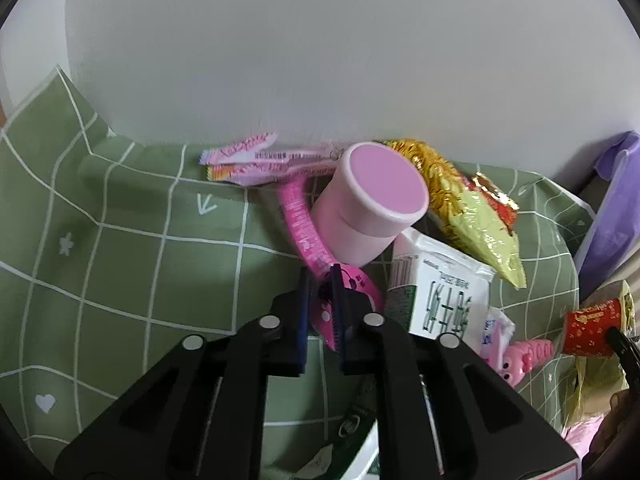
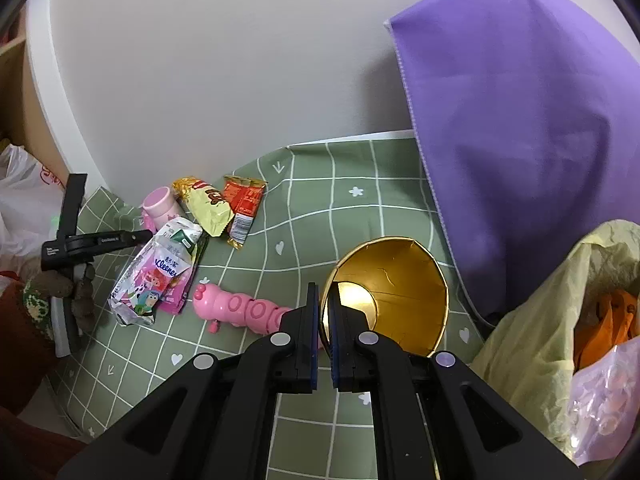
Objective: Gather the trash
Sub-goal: 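Grasp the pink toy candy with the left gripper while the right gripper holds the cup, then carry the red cup and pink toy over the trash bag and open both grippers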
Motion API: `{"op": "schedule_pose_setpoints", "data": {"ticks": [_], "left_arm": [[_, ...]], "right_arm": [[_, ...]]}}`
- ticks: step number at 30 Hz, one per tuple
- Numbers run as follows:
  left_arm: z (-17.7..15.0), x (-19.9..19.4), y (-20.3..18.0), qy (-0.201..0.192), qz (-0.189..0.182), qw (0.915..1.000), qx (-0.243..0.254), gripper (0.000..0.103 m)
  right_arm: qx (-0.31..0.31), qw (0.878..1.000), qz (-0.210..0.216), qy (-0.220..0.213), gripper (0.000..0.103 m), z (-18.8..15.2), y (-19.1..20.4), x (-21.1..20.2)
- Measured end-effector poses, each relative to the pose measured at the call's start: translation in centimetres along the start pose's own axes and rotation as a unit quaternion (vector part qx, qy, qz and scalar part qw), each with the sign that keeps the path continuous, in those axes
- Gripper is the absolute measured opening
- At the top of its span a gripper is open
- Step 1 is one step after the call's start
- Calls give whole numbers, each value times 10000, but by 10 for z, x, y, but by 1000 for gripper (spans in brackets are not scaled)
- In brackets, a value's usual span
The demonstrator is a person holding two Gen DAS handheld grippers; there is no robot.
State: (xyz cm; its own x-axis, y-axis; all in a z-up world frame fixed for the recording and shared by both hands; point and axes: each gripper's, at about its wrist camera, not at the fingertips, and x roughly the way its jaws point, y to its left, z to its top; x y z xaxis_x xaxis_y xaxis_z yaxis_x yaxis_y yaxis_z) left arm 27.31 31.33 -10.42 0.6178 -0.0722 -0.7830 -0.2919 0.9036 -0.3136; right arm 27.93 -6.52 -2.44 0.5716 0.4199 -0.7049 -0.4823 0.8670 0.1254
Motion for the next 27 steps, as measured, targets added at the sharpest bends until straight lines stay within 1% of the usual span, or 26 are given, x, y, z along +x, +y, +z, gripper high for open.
{"op": "schedule_pose_setpoints", "data": {"ticks": [2,8,15,20,23,26,27], "left_arm": [[0,-8,-2,-63,-39,9999,76,6],[-4,-27,-10,-242,-95,9994,239,5],[-1,-57,-10,-498,-248,9982,238,5],[1,-81,-27,-742,-402,9959,316,5],[5,-95,-44,-870,-541,9935,501,5],[11,-103,-76,-1007,-763,9890,774,5],[14,-108,-90,-1077,-862,9861,925,5]], "right_arm": [[-40,10000,16,13,7,0,3,2],[-108,9999,74,26,7,-2,9,4],[-179,9997,103,-109,7,0,13,-5],[-146,9995,63,-276,7,1,12,-20],[-130,9992,16,-378,7,0,9,-30],[-98,9985,-70,-528,7,0,4,-43],[-90,9981,-114,-593,6,-1,2,-49]]}}
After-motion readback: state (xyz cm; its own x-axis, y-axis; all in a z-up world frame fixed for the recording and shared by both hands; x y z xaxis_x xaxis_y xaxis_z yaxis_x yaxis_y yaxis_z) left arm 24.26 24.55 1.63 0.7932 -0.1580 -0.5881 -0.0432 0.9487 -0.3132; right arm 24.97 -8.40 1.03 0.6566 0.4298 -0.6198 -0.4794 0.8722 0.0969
